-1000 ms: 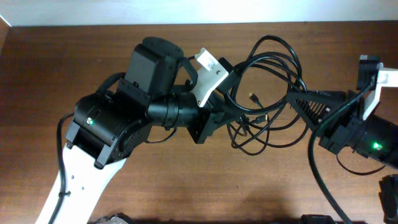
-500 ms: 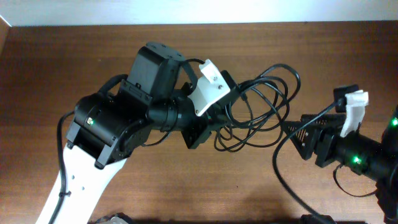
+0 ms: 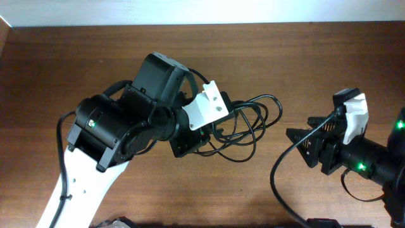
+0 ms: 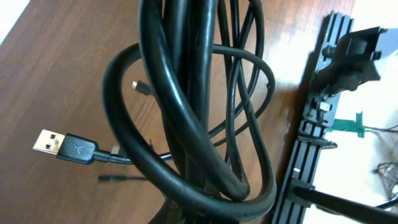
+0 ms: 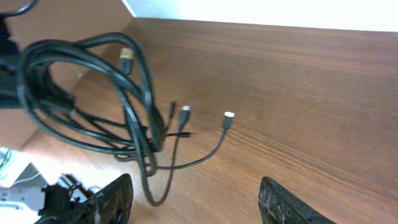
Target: Untangle cables
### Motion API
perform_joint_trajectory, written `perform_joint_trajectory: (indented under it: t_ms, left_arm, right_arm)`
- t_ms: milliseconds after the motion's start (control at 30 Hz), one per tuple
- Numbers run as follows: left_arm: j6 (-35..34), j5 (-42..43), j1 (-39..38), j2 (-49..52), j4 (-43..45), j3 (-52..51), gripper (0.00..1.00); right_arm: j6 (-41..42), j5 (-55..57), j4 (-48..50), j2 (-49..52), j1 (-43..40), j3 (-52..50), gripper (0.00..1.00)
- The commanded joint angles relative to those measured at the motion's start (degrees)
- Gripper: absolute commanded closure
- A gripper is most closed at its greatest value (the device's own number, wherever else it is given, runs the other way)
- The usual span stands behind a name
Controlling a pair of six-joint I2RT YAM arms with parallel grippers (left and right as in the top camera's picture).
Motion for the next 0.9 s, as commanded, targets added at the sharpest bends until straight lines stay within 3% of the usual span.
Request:
perform_joint_trajectory:
  t_ms: [0, 167, 367, 600, 867]
  left_arm:
    - [6.99, 0.9, 0.17, -0.83, -1.05, 0.72, 1.0]
    - [12.83, 1.14, 0.17, -0.83, -2.43, 0.72, 1.0]
    - [20.92, 11.74, 0.17, -0.81, -2.4, 0.72, 1.0]
    - [21.0, 11.98, 0.17, 0.07, -2.38, 0.72, 1.0]
    - [21.0, 12.76, 0.17, 0.96, -2.64, 0.72, 1.0]
  right_arm:
    - [-5.01, -3.37, -0.61, -0.33, -0.17, 0.28, 0.37]
    - [-11.67, -6.95, -2.12, -0.33, -0.17, 0.28, 0.37]
    - [-17.73, -13.4, -3.69, -0.33, -0.17, 0.28, 0.37]
    - [-17.73, -14.53, -4.72, -0.33, -0.17, 0.28, 0.45]
    - [-17.68, -14.45, -4.68, -0.33, -0.17, 0.28, 0.45]
